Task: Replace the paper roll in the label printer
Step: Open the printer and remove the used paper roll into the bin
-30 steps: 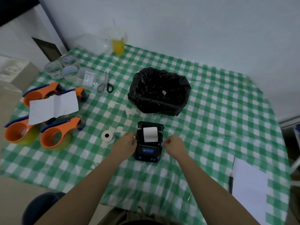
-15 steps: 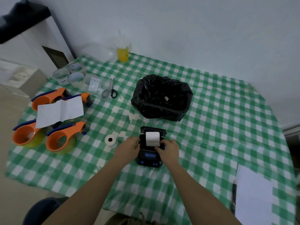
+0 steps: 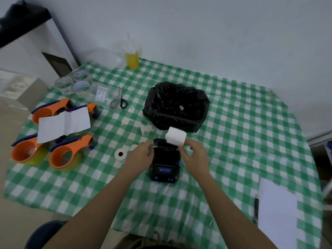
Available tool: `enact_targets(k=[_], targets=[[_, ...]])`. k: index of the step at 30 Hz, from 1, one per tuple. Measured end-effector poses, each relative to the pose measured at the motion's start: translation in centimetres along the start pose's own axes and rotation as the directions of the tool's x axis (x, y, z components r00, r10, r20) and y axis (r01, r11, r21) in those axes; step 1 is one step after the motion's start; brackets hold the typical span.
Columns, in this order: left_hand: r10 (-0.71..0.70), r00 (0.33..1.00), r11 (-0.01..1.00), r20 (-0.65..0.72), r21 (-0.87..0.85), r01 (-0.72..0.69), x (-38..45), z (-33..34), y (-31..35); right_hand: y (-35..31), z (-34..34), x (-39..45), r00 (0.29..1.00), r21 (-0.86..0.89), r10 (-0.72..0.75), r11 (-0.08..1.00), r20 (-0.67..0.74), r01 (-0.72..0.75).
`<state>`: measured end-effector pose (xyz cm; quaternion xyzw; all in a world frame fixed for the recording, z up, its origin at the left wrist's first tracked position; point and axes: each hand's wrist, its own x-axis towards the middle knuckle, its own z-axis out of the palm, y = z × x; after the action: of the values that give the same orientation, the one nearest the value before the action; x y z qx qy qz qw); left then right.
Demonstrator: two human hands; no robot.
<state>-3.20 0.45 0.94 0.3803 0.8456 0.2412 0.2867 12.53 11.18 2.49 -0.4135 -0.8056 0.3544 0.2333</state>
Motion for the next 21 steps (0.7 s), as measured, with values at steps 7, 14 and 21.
enact_targets(k=[7, 14, 21], targets=[[0.009, 0.999, 1.0, -0.036, 0.005, -0.009, 1.5, -0.9, 0.5, -3.4, -1.0, 9.2, 0.983, -0.023, 0.003, 1.0, -0.182, -0.008], [-0.023, 0.996, 1.0, -0.09, 0.019, 0.025, 1.8, -1.3, -0.5, -2.5, 1.5, 13.0, 0.981, -0.336, 0.106, 0.941, 0.165, -0.045], [-0.175, 0.98, 0.95, -0.098, 0.243, 0.194, 0.4, -2.5, -6.1, -2.4, 3.9, 6.9, 0.962, -0.24, -0.172, 0.945, 0.214, 0.222]])
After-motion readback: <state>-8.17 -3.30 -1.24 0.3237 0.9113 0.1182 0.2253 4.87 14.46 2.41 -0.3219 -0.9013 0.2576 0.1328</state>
